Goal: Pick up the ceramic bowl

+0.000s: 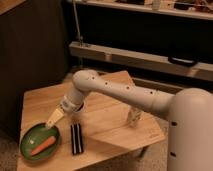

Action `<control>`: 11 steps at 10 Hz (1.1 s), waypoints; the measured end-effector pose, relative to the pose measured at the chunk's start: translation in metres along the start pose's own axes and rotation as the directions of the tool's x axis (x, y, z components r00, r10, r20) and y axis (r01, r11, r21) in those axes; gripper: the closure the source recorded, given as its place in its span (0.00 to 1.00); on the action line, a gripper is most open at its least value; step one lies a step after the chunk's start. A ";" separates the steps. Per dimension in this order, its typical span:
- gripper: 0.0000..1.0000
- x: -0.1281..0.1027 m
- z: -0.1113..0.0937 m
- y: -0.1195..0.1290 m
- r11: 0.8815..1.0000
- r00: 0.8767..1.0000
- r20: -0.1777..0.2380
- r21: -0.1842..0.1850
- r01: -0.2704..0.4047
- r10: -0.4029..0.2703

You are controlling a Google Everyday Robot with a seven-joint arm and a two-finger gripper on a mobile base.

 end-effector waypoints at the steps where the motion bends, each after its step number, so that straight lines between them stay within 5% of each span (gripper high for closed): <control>1: 0.20 -0.003 0.002 0.000 0.998 0.998 -0.005 -0.002 -0.067 0.067; 2: 0.20 -0.005 0.003 -0.004 0.994 0.994 -0.009 -0.015 -0.109 0.109; 5: 0.20 -0.006 0.018 -0.010 0.994 0.996 0.001 -0.056 -0.091 0.092; 9: 0.20 -0.004 0.065 0.016 0.996 0.996 0.008 0.007 -0.091 0.091; 11: 0.20 -0.002 0.072 0.018 0.995 0.995 0.017 0.019 -0.096 0.096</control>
